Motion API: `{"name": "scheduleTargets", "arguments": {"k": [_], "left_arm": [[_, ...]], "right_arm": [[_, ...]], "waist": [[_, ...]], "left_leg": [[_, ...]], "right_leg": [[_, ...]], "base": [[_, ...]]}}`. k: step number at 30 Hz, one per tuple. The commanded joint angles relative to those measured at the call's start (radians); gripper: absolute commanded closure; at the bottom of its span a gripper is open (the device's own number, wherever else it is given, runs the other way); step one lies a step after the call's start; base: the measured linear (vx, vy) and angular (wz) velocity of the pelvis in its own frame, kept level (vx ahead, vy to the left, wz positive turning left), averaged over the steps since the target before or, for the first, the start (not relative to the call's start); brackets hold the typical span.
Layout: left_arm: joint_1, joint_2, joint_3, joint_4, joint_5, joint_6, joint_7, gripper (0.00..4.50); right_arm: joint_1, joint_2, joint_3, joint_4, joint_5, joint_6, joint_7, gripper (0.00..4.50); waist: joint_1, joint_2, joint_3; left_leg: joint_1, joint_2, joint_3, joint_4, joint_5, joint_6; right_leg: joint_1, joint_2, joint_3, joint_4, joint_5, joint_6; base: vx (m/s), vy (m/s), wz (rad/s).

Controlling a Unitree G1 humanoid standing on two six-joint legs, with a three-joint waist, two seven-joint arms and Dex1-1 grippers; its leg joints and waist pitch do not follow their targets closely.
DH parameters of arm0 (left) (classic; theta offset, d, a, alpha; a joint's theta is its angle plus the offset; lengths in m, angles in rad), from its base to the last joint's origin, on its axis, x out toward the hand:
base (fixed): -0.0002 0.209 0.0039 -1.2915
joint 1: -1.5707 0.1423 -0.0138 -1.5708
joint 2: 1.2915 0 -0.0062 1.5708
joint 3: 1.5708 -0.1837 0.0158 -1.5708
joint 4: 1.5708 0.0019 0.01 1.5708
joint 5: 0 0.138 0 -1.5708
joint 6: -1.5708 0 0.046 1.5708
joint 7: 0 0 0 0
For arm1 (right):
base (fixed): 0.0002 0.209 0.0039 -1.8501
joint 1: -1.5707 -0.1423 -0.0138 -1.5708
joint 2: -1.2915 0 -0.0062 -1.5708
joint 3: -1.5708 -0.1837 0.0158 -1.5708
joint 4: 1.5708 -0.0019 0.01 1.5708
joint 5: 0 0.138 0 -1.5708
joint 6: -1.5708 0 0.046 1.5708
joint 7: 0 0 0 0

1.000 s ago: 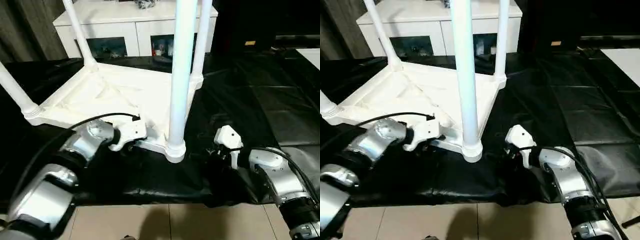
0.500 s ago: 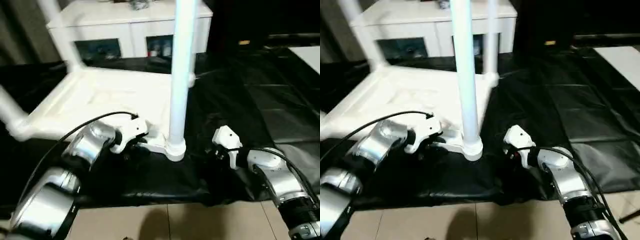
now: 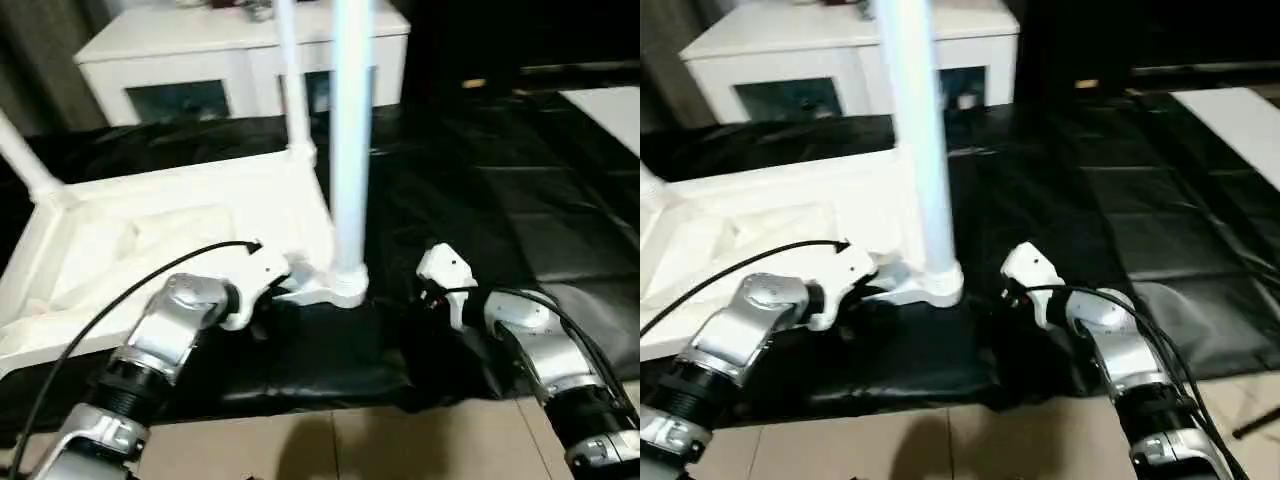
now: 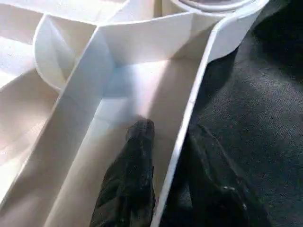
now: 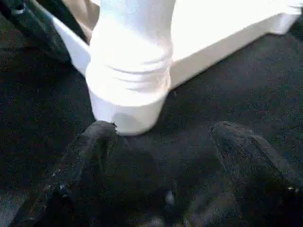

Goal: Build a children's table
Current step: Rotate table base

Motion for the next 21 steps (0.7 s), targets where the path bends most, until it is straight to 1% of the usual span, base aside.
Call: {"name": "scheduleTargets", "arguments": {"k": [1,2,3,4,5,7,8,9,10,11,12,13,14,16,17,18,19,20,21], "left_arm": [[0.016,-0.008,0.004,-0.014,-0.02,-0.033,0.002,3.72],[0.022,-0.011,-0.003,-0.015,-0.029,-0.111,-0.018,3.73],[0.024,-0.012,-0.006,-0.017,-0.033,-0.131,-0.025,3.73],[0.026,-0.012,-0.011,-0.019,-0.035,-0.162,-0.035,3.76],[0.026,-0.012,-0.016,-0.019,-0.036,-0.184,-0.039,3.76],[0.015,-0.014,-0.022,0.002,-0.027,-0.221,-0.031,3.76],[0.011,-0.015,-0.023,0.008,-0.024,-0.227,-0.028,3.76],[-0.005,-0.015,-0.029,0.037,-0.018,-0.244,-0.034,3.43],[-0.025,-0.015,-0.03,0.065,-0.014,-0.252,-0.039,3.43],[-0.046,-0.014,-0.029,0.098,-0.012,-0.265,-0.049,3.43],[-0.046,-0.014,-0.029,0.098,-0.012,-0.265,-0.049,3.2],[-0.059,-0.015,-0.025,0.119,-0.01,-0.288,-0.049,3.01],[-0.074,-0.012,-0.028,0.146,0.003,-0.332,-0.04,2.98],[-0.083,-0.01,-0.028,0.163,0.008,-0.352,-0.039,2.93],[-0.1,-0.005,-0.024,0.192,-0.001,-0.382,-0.066,2.93],[-0.1,-0.005,-0.024,0.192,-0.001,-0.382,-0.066,2.93],[-0.105,-0.004,-0.022,0.203,-0.008,-0.389,-0.078,2.93],[-0.125,0.0,-0.02,0.233,-0.01,-0.402,-0.087,2.93],[-0.133,0.001,-0.019,0.248,-0.009,-0.41,-0.089,2.93]], "right_arm": [[-0.015,0.004,0.007,0.004,-0.006,0.003,-0.007,0.84],[-0.016,0.003,0.009,0.007,-0.008,0.0,-0.007,0.84],[-0.016,0.003,0.009,0.007,-0.008,-0.002,-0.007,0.84],[-0.016,0.003,0.009,0.008,-0.008,-0.004,-0.006,0.84],[-0.017,0.003,0.009,0.009,-0.008,-0.006,-0.005,0.84],[-0.018,0.003,0.01,0.01,-0.008,-0.008,-0.002,0.84],[-0.018,0.003,0.01,0.01,-0.008,-0.009,-0.002,0.84],[-0.019,0.003,0.01,0.01,-0.008,-0.01,-0.001,0.84],[-0.02,0.002,0.01,0.01,-0.009,-0.011,0.0,0.84],[-0.021,0.002,0.01,0.011,-0.009,-0.013,0.001,0.84],[-0.021,0.002,0.01,0.011,-0.009,-0.013,0.001,0.84],[-0.021,0.002,0.01,0.011,-0.009,-0.013,0.0,0.84],[-0.02,0.0,0.01,0.008,-0.009,-0.014,0.001,0.84],[-0.018,-0.001,0.01,0.004,-0.008,-0.013,0.003,0.84],[-0.015,-0.003,0.01,-0.002,-0.008,-0.011,0.005,0.84],[-0.015,-0.003,0.01,-0.002,-0.008,-0.011,0.005,0.84],[-0.014,-0.003,0.011,-0.002,-0.008,-0.01,0.005,0.84],[-0.01,-0.005,0.012,-0.007,-0.007,-0.01,0.007,0.84],[-0.009,-0.005,0.012,-0.009,-0.006,-0.01,0.008,0.84]], "waist": [[0.008,-0.019,-0.071],[0.011,-0.02,-0.074],[0.015,-0.02,-0.078],[0.017,-0.021,-0.078],[0.022,-0.022,-0.079],[0.027,-0.023,-0.078],[0.029,-0.022,-0.077],[0.029,-0.022,-0.075],[0.03,-0.021,-0.074],[0.033,-0.021,-0.073],[0.033,-0.022,-0.07],[0.037,-0.022,-0.07],[0.041,-0.015,-0.07],[0.043,-0.018,-0.071],[0.044,-0.018,-0.072],[0.046,-0.019,-0.072],[0.047,-0.02,-0.075],[0.049,-0.015,-0.076],[0.048,-0.018,-0.076]], "left_leg": [[0.005,0.023,-0.011,-0.061,-0.109,0.107],[0.001,0.022,-0.012,-0.057,-0.078,0.12],[-0.001,0.021,-0.012,-0.054,-0.055,0.132],[-0.002,0.02,-0.011,-0.052,-0.048,0.14],[-0.003,0.02,-0.01,-0.05,-0.039,0.149],[-0.004,0.021,-0.009,-0.05,-0.038,0.153],[-0.004,0.021,-0.009,-0.05,-0.046,0.151],[-0.003,0.02,-0.008,-0.052,-0.063,0.144],[0.0,0.021,-0.008,-0.053,-0.074,0.138],[0.003,0.022,-0.007,-0.054,-0.094,0.125],[0.003,0.021,-0.007,-0.055,-0.103,0.12],[0.004,0.023,-0.007,-0.057,-0.121,0.106],[0.005,0.023,-0.009,-0.057,-0.134,0.092],[0.005,0.024,-0.009,-0.058,-0.132,0.087],[0.003,0.026,-0.01,-0.058,-0.123,0.083],[0.002,0.024,-0.01,-0.058,-0.12,0.084],[0.002,0.024,-0.009,-0.056,-0.109,0.084],[0.001,0.023,-0.009,-0.054,-0.097,0.09],[0.0,0.021,-0.008,-0.053,-0.093,0.093]], "right_leg": [[0.049,-0.072,0.046,-0.082,-0.038,-0.243],[0.05,-0.072,0.045,-0.077,0.018,-0.248],[0.05,-0.072,0.045,-0.071,0.068,-0.25],[0.049,-0.071,0.045,-0.07,0.084,-0.251],[0.049,-0.071,0.044,-0.067,0.102,-0.25],[0.048,-0.072,0.044,-0.066,0.104,-0.247],[0.047,-0.072,0.043,-0.068,0.086,-0.245],[0.046,-0.071,0.043,-0.071,0.058,-0.241],[0.045,-0.071,0.043,-0.073,0.039,-0.239],[0.043,-0.073,0.045,-0.076,0.007,-0.237],[0.043,-0.072,0.045,-0.079,-0.012,-0.235],[0.043,-0.074,0.046,-0.08,-0.043,-0.23],[0.042,-0.075,0.047,-0.083,-0.07,-0.22],[0.043,-0.074,0.048,-0.082,-0.061,-0.216],[0.045,-0.074,0.048,-0.077,-0.032,-0.22],[0.044,-0.074,0.047,-0.077,-0.025,-0.221],[0.046,-0.074,0.048,-0.072,0.002,-0.225],[0.047,-0.075,0.048,-0.069,0.029,-0.23],[0.047,-0.074,0.047,-0.07,0.036,-0.23]], "base": [[0.0,0.0,0.0],[0.0,0.0,0.0],[0.0,0.0,0.0],[0.0,0.0,0.0],[0.0,0.0,0.0],[0.0,0.0,0.0],[0.0,0.0,0.0],[0.0,0.0,0.0],[0.0,0.0,0.0],[0.0,0.0,0.0],[0.0,0.0,0.0],[0.0,0.0,0.0],[0.0,0.0,0.0],[0.0,0.0,0.0],[0.0,0.0,0.0],[0.0,0.0,0.0],[0.0,0.0,0.0],[0.0,0.0,0.0],[0.0,0.0,0.0]]}}
